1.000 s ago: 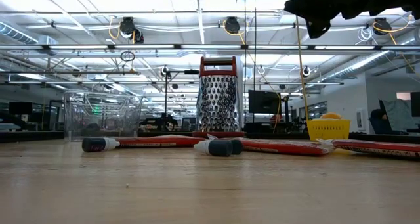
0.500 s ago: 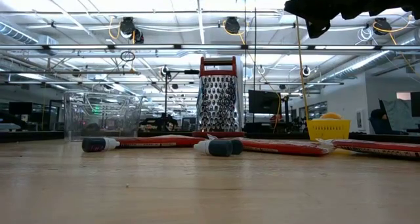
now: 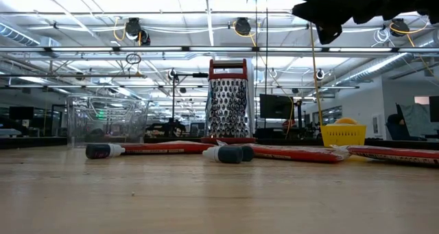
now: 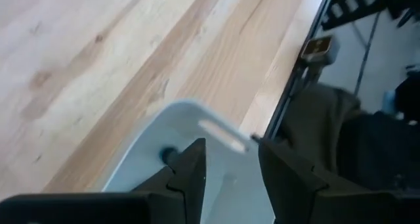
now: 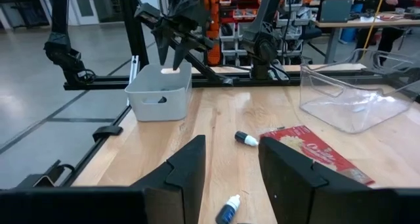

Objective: Pick & Place Food Item
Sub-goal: Put the green food coloring bottle into the gray bin

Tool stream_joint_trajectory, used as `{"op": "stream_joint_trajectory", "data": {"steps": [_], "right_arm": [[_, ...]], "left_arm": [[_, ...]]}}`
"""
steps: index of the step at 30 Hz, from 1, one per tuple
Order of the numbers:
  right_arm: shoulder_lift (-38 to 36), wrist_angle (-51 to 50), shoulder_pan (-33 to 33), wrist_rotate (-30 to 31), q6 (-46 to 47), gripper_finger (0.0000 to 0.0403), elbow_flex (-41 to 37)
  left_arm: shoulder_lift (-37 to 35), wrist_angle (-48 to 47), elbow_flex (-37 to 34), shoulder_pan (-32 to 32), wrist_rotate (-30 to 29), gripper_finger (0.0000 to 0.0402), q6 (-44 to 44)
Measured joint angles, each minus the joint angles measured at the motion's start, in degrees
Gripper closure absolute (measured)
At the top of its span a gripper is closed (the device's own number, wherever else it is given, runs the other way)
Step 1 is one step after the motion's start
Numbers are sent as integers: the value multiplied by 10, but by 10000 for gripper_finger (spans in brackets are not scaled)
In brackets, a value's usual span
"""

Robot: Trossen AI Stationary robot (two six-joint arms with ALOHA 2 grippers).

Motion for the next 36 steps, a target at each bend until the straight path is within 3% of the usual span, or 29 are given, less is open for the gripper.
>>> {"op": "stream_joint_trajectory", "data": {"steps": [6, 10, 14, 16, 26, 36], "right_arm": [[99, 89, -5, 0, 6, 273, 0], [169, 106, -19, 0, 12, 272, 13], [224, 39, -33, -1, 9, 250, 53], [249, -8, -39, -11, 6, 228, 78], [360, -63, -84, -42, 9, 117, 135], [408, -7, -102, -89, 2, 122, 135]], "left_arm": [[-23, 59, 0, 32, -67, 259, 63], [-40, 130, 0, 66, -118, 259, 211], [-40, 197, 0, 104, -156, 259, 401], [-40, 212, 0, 128, -156, 258, 447], [-11, 166, 0, 283, -80, 258, 413], [77, 187, 0, 368, -66, 256, 483]]}}
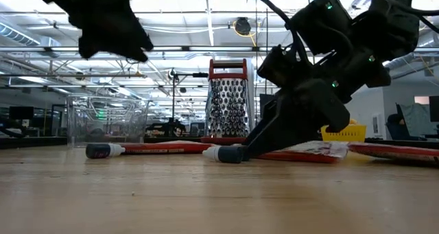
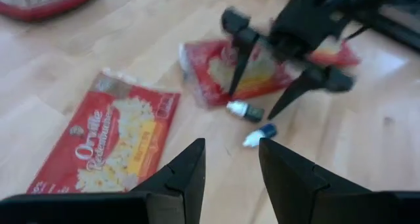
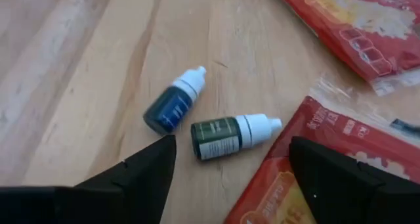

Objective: Pick & Place Food Item
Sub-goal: Put the green food coloring bottle into the gray bin

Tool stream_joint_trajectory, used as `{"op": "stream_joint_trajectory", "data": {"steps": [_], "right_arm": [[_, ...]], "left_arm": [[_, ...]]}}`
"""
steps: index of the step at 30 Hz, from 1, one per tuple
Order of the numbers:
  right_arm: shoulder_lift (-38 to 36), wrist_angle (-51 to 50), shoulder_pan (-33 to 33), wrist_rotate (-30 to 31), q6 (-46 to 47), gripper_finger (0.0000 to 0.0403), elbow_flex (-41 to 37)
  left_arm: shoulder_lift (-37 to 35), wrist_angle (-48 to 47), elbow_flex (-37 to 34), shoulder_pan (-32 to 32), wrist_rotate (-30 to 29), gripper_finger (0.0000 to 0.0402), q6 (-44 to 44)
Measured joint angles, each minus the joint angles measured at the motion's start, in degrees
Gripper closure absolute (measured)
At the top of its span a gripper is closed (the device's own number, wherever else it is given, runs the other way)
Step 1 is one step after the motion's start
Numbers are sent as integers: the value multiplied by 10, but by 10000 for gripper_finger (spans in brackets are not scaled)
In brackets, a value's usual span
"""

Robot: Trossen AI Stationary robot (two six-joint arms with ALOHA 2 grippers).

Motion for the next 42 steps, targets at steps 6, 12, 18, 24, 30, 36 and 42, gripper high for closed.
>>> {"op": "stream_joint_trajectory", "data": {"steps": [6, 12, 18, 24, 30, 36, 42], "right_arm": [[0, 12, 3, 1, 1, 138, 0], [0, 21, 13, -2, -33, 148, 0], [0, 22, 12, 17, -11, 166, -1], [0, -3, 12, 34, -1, 203, -1], [0, -3, 10, 34, 21, 247, -1], [0, -3, 8, 34, 21, 290, -1], [0, -5, 3, 32, 17, 347, -1]], "left_arm": [[53, 18, 0, 32, 18, 256, -2], [96, 47, 0, 59, 75, 256, -1], [115, 64, 0, 78, 106, 256, -1], [115, 78, 0, 87, 112, 256, -1], [115, 80, 0, 86, 112, 256, -1], [115, 106, 0, 86, 109, 256, 18], [115, 136, 0, 86, 108, 256, 53]]}}
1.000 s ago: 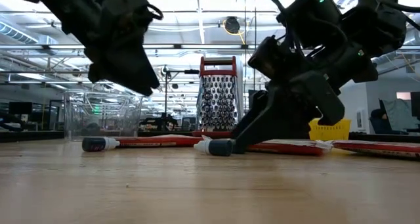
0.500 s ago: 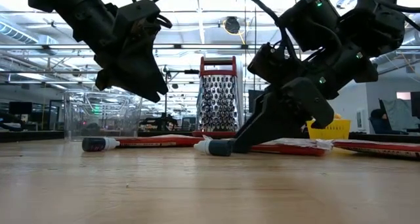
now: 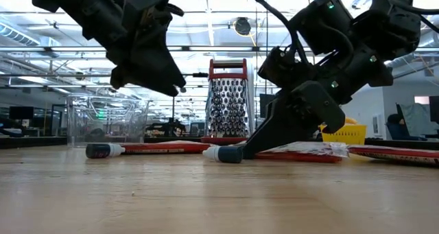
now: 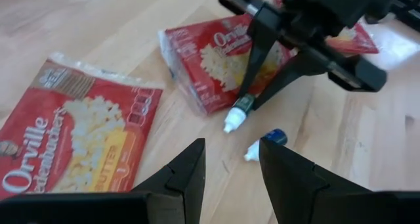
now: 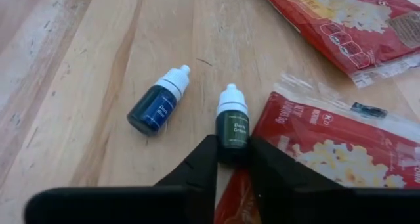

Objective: Pick & Place Food Item
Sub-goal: Put the green food coloring bottle into the gray bin

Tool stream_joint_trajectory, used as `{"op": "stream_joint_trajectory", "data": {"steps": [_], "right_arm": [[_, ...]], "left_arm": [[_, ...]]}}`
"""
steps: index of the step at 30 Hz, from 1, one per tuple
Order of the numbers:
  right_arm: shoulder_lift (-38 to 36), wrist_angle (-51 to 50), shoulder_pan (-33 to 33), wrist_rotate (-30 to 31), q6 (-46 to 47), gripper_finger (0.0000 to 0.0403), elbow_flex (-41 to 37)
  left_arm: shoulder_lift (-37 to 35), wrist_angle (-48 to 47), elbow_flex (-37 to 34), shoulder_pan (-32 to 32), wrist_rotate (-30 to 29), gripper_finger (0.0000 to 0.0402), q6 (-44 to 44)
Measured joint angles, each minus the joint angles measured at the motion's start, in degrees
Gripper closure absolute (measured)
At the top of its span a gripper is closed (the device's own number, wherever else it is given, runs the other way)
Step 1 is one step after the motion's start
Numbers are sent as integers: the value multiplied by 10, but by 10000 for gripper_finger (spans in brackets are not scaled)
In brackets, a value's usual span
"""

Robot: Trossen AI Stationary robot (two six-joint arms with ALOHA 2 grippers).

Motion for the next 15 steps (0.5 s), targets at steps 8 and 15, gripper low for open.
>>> {"op": "stream_joint_trajectory", "data": {"steps": [8, 15], "right_arm": [[-11, 3, -1, -1, -25, 365, -1], [-85, -4, -1, -1, -43, 365, -1]], "left_arm": [[0, 7, 0, 0, 0, 256, 11], [0, 13, 0, 0, 0, 256, 11]]}}
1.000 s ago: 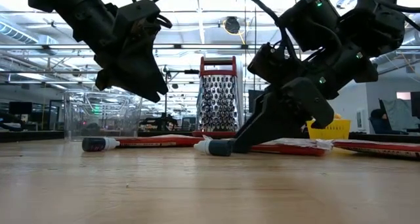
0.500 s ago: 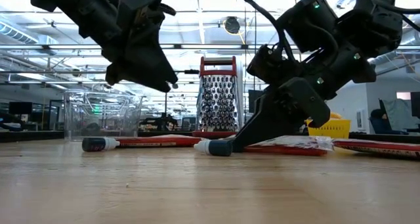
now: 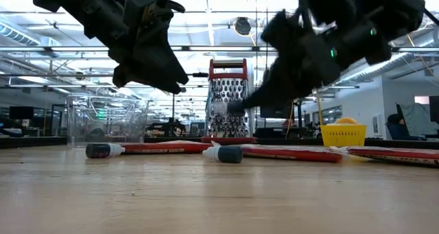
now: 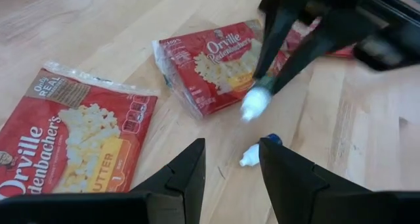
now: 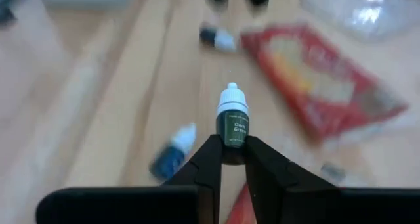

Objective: Pick & Place Food Item
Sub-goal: Put the green food coloring bottle into the gray bin

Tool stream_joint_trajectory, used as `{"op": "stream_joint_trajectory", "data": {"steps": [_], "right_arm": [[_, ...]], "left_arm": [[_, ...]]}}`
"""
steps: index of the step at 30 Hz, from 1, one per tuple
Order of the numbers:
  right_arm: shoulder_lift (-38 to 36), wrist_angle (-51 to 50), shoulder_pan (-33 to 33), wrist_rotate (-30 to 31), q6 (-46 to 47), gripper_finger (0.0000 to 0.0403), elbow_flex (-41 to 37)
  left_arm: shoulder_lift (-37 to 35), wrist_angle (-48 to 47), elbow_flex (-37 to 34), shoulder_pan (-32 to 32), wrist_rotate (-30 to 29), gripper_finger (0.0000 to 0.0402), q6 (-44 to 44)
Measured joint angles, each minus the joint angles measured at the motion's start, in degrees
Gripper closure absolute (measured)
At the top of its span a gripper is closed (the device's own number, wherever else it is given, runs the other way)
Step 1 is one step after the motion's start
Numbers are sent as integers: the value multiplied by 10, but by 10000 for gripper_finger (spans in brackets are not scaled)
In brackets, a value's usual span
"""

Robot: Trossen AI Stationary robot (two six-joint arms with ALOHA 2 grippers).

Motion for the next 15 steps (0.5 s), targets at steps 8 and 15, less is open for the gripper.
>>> {"op": "stream_joint_trajectory", "data": {"steps": [8, 15], "right_arm": [[-80, -24, 10, -1, -12, 365, 0], [-137, -69, 26, 0, -23, 365, 1]], "left_arm": [[0, 97, 0, -13, -14, 256, 157], [0, 168, 1, -18, -35, 245, 234]]}}
